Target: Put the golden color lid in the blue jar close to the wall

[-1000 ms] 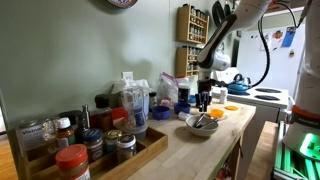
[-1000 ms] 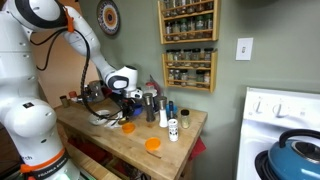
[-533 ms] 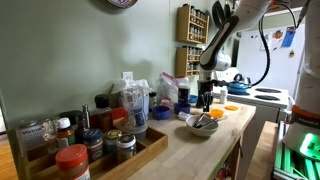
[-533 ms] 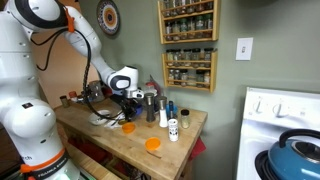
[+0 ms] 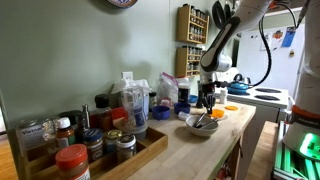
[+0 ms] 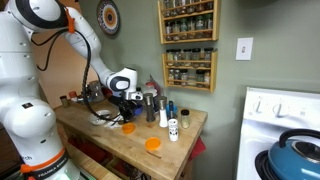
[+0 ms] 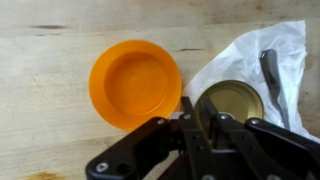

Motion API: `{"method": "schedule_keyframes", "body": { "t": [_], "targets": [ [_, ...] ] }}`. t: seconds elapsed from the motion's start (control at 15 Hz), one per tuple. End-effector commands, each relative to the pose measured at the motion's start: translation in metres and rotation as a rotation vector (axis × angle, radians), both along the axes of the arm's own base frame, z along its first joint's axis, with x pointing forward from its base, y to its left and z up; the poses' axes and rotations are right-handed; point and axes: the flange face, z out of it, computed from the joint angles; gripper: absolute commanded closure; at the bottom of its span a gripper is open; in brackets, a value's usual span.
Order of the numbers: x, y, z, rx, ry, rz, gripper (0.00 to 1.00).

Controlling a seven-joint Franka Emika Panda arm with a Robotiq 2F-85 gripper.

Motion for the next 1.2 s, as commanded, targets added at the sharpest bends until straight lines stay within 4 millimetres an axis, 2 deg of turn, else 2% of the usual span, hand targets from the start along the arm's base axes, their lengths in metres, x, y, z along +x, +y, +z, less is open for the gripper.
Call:
{"method": "schedule_keyframes", "body": {
  "t": [0.0,0.07,0.13,0.2,0.27,0.33,0.47,0.6,0.67,0.87,1.0,1.13],
  "targets": [
    [-0.0047,0.0032,-0.0055,-0.001,0.031,0.003,0.94],
    [-0.0045,0.0038,-0.0062,0.0,0.032,0.003,0.93],
    [-0.0041,0.0044,-0.0072,-0.001,0.034,0.004,0.97],
    [-0.0041,0.0049,-0.0082,-0.001,0.038,0.005,0.94],
    [-0.0042,0.0053,-0.0094,-0.003,0.041,0.006,0.87],
    [-0.0045,0.0057,-0.0102,-0.003,0.044,0.007,0.86],
    [-0.0046,0.0059,-0.0114,-0.003,0.046,0.007,0.75],
    [-0.0046,0.006,-0.012,-0.003,0.047,0.006,0.75],
    [-0.0044,0.0061,-0.0116,-0.002,0.045,0.006,0.69],
    [-0.0028,0.0067,-0.0114,0.0,0.043,0.005,0.82],
    [-0.0008,0.0079,-0.0122,0.002,0.042,0.006,0.99],
    [0.0018,0.0101,-0.0141,0.002,0.046,0.011,1.0]
  ]
}}
